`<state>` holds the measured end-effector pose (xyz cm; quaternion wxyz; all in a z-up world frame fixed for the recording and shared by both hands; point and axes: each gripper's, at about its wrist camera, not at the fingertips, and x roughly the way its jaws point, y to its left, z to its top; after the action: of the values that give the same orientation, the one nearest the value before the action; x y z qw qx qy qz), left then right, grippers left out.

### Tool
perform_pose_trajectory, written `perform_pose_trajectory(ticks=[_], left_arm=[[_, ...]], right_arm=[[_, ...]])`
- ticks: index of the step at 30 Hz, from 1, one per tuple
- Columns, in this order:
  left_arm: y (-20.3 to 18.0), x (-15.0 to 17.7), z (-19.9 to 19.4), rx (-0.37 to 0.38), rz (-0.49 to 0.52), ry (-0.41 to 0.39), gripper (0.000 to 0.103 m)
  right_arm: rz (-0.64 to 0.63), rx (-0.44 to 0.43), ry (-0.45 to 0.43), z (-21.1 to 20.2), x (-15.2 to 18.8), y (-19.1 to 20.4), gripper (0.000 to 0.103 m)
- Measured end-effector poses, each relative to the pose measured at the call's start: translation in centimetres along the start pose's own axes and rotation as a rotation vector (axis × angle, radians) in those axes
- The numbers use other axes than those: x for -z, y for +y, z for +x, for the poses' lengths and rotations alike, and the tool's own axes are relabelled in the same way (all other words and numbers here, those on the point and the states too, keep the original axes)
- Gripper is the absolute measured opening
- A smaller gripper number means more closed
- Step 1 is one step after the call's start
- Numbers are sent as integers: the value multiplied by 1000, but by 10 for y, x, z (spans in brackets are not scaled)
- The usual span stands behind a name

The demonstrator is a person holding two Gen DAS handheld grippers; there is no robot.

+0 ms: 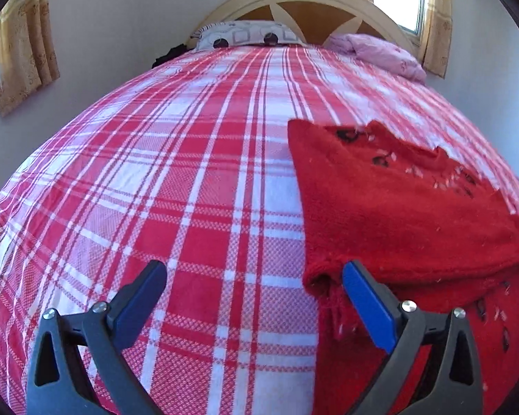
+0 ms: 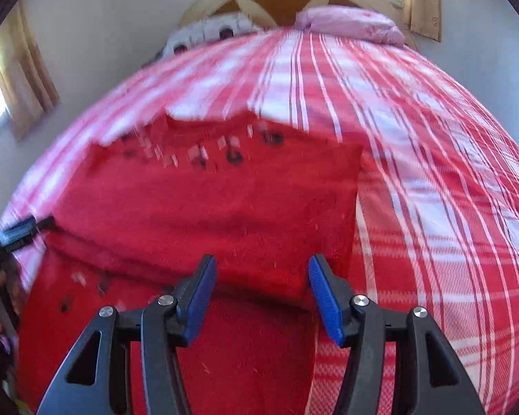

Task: Fold small clothes

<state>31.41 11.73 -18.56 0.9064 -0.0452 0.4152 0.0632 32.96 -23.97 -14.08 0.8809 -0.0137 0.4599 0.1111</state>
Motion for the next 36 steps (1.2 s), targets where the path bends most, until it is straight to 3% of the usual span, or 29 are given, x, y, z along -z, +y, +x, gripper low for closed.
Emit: perform_pose_trajectory(ticks=[3,7,14,23,36], left_arm=[[10,0,12,68,-57,49,103],[16,6,-7,65,-81,50,103],[14,57,-54,91,5,32,103],[-6,110,-95,88,150,16,103],[3,166,-130,130,164,-7,103]], right_arm=[[0,23,-11,0,3,-5,57],[70,-29,-50,-32,11,-9,57],[39,15,49,-44,66,-4,57],[37,39,-1,-90,127,4,57],[46,75,-35,-131,201,24,57]])
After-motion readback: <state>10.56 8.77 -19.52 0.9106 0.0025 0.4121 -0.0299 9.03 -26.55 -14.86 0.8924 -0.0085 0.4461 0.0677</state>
